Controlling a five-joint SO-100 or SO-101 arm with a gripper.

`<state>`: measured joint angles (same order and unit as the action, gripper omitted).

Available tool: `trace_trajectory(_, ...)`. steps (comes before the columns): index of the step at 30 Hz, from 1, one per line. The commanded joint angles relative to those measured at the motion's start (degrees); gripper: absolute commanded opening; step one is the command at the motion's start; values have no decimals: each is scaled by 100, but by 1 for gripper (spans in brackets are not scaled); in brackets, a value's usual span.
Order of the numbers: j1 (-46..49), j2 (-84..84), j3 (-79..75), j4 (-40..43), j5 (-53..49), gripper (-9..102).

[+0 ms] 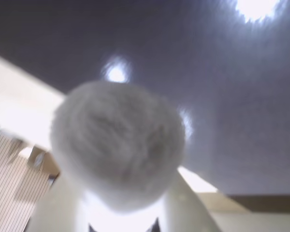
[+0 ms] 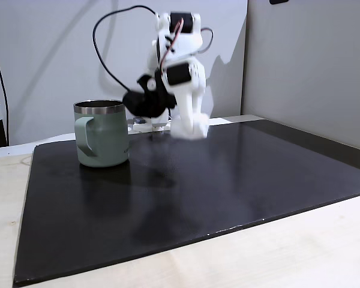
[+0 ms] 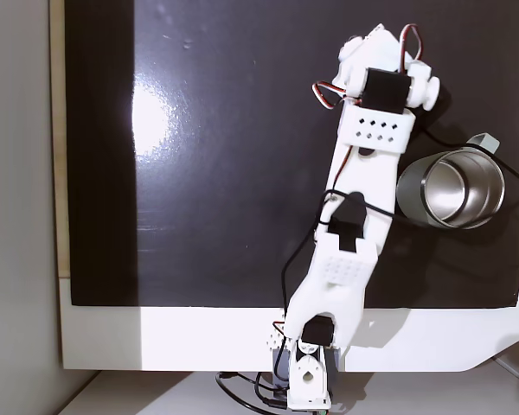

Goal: Grasp a gauze and put it in the cup.

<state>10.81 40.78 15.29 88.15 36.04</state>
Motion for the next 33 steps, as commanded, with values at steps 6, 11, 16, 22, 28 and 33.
trace_trajectory(6, 378, 1626, 264, 167, -35, 0)
trace_trajectory(11, 606, 2285, 132, 141, -158, 0)
trace_trajectory(16, 853, 2777, 105, 185, -334, 0)
trace_trajectory(22, 1362, 3366, 598, 606, -721, 0)
trace_trajectory(28, 2188, 3621, 809, 1336, -1354, 0)
trace_trajectory(33, 2979, 3920, 1292, 1459, -1951, 0)
